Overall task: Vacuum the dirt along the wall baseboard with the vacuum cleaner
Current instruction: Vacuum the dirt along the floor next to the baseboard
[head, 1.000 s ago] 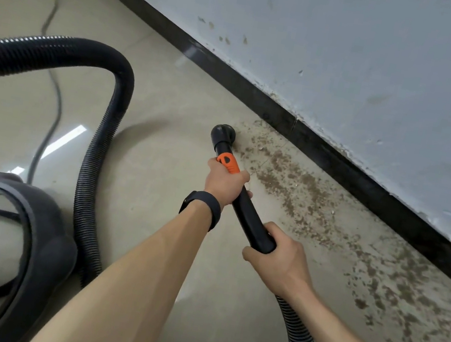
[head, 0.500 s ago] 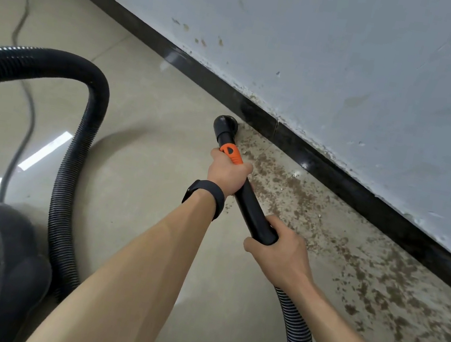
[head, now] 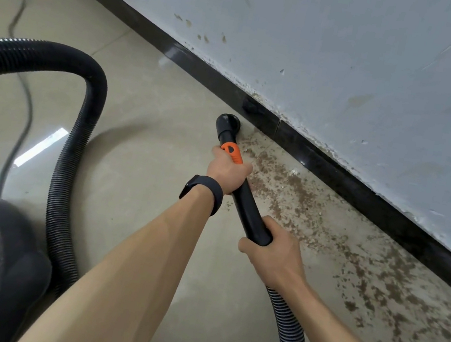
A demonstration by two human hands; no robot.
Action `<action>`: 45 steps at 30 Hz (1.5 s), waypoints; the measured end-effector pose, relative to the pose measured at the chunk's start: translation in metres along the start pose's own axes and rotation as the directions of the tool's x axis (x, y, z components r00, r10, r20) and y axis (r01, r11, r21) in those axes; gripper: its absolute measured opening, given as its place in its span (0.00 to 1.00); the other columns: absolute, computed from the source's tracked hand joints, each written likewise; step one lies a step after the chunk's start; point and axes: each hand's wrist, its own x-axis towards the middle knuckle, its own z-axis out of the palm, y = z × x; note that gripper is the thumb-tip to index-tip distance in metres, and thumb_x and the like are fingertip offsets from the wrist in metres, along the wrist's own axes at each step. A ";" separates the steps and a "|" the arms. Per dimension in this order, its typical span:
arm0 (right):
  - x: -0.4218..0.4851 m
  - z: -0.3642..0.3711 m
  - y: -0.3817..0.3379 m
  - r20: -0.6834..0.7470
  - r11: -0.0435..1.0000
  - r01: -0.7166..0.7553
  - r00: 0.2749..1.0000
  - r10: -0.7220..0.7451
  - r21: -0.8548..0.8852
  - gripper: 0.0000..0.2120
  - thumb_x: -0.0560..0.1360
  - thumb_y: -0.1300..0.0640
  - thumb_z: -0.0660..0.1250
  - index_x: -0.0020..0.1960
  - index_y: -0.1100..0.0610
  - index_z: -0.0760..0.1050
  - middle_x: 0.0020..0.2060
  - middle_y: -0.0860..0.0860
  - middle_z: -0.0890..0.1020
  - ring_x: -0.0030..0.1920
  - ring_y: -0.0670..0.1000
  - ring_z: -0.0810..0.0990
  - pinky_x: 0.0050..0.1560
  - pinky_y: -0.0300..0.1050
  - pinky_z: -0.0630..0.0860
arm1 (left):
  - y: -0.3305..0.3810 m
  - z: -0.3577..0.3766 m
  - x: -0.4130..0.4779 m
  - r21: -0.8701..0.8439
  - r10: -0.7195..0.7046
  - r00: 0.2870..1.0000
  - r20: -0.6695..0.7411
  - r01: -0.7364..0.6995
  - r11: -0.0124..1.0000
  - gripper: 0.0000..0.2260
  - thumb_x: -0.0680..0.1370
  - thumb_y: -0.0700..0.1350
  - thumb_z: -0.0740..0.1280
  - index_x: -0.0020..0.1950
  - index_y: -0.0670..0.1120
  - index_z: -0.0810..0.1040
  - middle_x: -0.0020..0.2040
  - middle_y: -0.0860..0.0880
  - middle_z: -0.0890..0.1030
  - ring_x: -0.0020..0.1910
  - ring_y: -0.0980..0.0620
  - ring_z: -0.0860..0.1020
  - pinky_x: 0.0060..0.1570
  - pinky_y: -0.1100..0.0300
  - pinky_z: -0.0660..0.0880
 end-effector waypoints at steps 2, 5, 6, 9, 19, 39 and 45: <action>-0.009 0.007 -0.001 0.026 1.000 -0.009 1.000 0.009 0.020 0.15 0.60 0.43 0.69 0.42 0.48 0.70 0.28 0.48 0.75 0.25 0.46 0.70 0.27 0.44 0.69 | -0.005 -0.009 -0.009 -0.004 -0.014 1.000 0.004 0.014 1.000 0.23 0.78 0.41 0.66 0.68 0.44 0.57 0.54 0.40 0.73 0.51 0.34 0.82 0.50 0.39 0.81; -0.026 0.014 0.004 0.059 1.000 -0.010 0.998 0.010 0.000 0.15 0.60 0.43 0.69 0.44 0.45 0.72 0.27 0.41 0.74 0.24 0.44 0.70 0.25 0.40 0.68 | -0.021 -0.018 -0.027 -0.027 -0.041 0.999 0.013 0.042 0.999 0.21 0.79 0.40 0.66 0.65 0.47 0.57 0.50 0.43 0.73 0.40 0.37 0.83 0.44 0.42 0.83; -0.032 0.016 0.007 0.064 1.000 -0.005 0.998 0.006 -0.007 0.16 0.59 0.42 0.68 0.44 0.45 0.72 0.27 0.41 0.74 0.24 0.45 0.70 0.25 0.40 0.67 | -0.028 -0.020 -0.034 -0.034 -0.044 0.999 0.016 0.044 0.998 0.21 0.79 0.40 0.65 0.65 0.47 0.56 0.50 0.43 0.72 0.39 0.38 0.83 0.44 0.42 0.83; -0.050 0.019 0.016 0.066 0.999 0.015 0.998 -0.011 -0.049 0.14 0.59 0.41 0.67 0.43 0.42 0.71 0.28 0.41 0.75 0.25 0.45 0.70 0.27 0.41 0.68 | -0.047 -0.022 -0.051 -0.059 -0.028 1.000 0.014 0.029 0.998 0.21 0.79 0.40 0.65 0.66 0.47 0.57 0.48 0.44 0.72 0.36 0.41 0.83 0.46 0.43 0.83; -0.091 0.014 0.044 0.057 0.988 0.079 0.996 -0.073 -0.131 0.13 0.58 0.41 0.66 0.40 0.41 0.70 0.30 0.42 0.76 0.28 0.46 0.71 0.28 0.39 0.64 | -0.083 -0.008 -0.091 -0.128 -0.021 1.000 0.009 0.022 0.992 0.21 0.78 0.40 0.64 0.65 0.47 0.57 0.46 0.46 0.73 0.30 0.46 0.83 0.38 0.51 0.83; -0.084 0.002 0.043 0.213 0.986 -0.065 0.977 0.032 0.151 0.14 0.60 0.46 0.74 0.40 0.48 0.72 0.28 0.53 0.82 0.25 0.50 0.80 0.27 0.43 0.74 | -0.083 0.009 -0.108 -0.115 -0.073 0.996 -0.052 0.067 0.991 0.17 0.75 0.48 0.70 0.59 0.45 0.69 0.49 0.42 0.82 0.46 0.42 0.84 0.51 0.43 0.81; -0.027 0.024 -0.015 0.358 0.905 -0.170 0.934 0.021 0.390 0.25 0.63 0.43 0.76 0.51 0.57 0.76 0.35 0.53 0.85 0.36 0.54 0.85 0.34 0.47 0.79 | -0.074 -0.029 -0.092 -0.154 0.025 0.993 0.111 -0.008 0.988 0.11 0.77 0.52 0.70 0.53 0.46 0.76 0.40 0.52 0.86 0.42 0.54 0.85 0.40 0.61 0.80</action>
